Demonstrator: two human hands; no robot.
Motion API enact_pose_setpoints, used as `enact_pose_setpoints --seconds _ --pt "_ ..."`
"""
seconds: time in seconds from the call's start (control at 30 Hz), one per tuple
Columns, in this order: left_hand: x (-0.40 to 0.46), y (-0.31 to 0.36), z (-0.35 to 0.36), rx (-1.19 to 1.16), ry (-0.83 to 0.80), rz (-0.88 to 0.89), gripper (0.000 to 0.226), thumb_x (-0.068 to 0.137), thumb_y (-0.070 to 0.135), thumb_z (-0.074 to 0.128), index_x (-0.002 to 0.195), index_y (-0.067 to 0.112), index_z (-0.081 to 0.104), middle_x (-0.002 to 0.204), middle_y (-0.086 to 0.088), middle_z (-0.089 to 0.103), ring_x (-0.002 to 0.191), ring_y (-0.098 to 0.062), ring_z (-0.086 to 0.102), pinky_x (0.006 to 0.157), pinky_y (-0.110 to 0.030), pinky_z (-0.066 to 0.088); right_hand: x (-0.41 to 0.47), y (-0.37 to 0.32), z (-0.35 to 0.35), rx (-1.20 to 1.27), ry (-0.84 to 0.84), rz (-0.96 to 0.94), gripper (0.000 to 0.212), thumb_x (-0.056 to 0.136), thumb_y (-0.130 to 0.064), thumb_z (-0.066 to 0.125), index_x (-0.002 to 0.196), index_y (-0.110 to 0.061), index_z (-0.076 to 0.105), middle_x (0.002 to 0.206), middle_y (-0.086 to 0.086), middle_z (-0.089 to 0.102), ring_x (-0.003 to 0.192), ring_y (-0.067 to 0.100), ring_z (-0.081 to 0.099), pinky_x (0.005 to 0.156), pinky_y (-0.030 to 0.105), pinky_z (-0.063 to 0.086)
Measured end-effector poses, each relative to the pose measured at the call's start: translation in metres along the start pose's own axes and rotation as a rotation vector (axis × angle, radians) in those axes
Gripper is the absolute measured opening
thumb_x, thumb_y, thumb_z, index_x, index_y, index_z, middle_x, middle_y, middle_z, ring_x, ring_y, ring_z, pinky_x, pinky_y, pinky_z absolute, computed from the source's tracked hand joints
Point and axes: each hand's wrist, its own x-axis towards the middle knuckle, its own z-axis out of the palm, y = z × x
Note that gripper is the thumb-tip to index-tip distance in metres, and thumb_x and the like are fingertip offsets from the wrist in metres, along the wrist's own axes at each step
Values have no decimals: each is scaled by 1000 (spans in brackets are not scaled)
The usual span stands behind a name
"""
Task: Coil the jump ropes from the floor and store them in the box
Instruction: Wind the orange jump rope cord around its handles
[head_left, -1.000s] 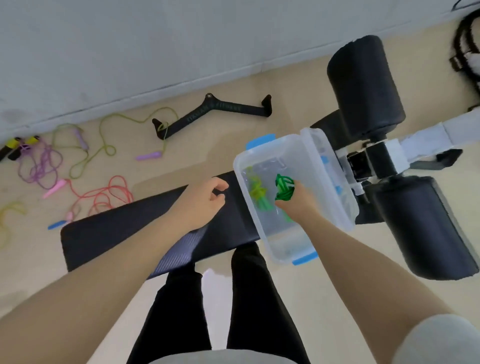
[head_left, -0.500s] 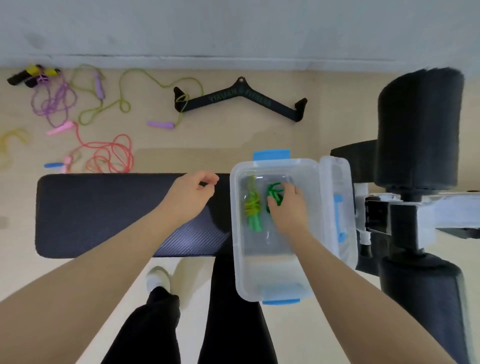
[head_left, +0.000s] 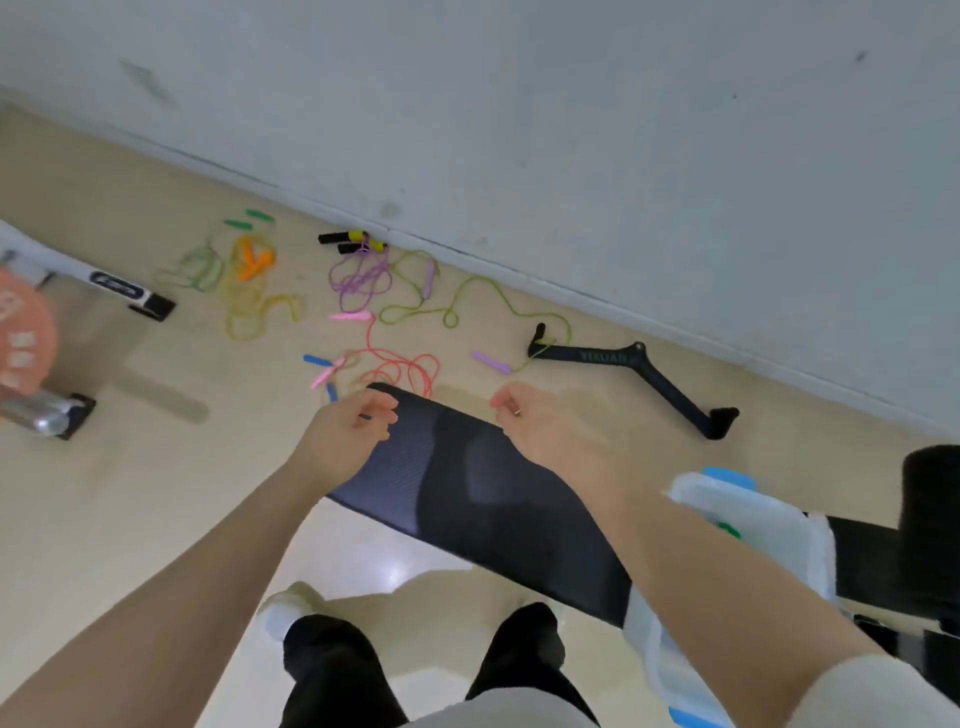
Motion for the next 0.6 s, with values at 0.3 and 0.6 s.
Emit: enact_pose_setpoints --seconds 0.3,0.6 --pt "5 -140 -240 -100 169 -44 16 92 4 47 99 12 60 95 -8 63 73 -21 60 68 -21 43 58 -217 168 -47 -7 -187 21 90 -3 50 108 2 58 74 -7 51 72 13 50 72 19 40" --pt "72 -200 -351 -127 153 -86 18 92 7 46 103 14 59 96 -4 63 73 -18 60 69 -21 43 133 -289 229 -120 8 83 22 93 -18 46 105 -9 62 107 13 64 103 31 59 88 34 46"
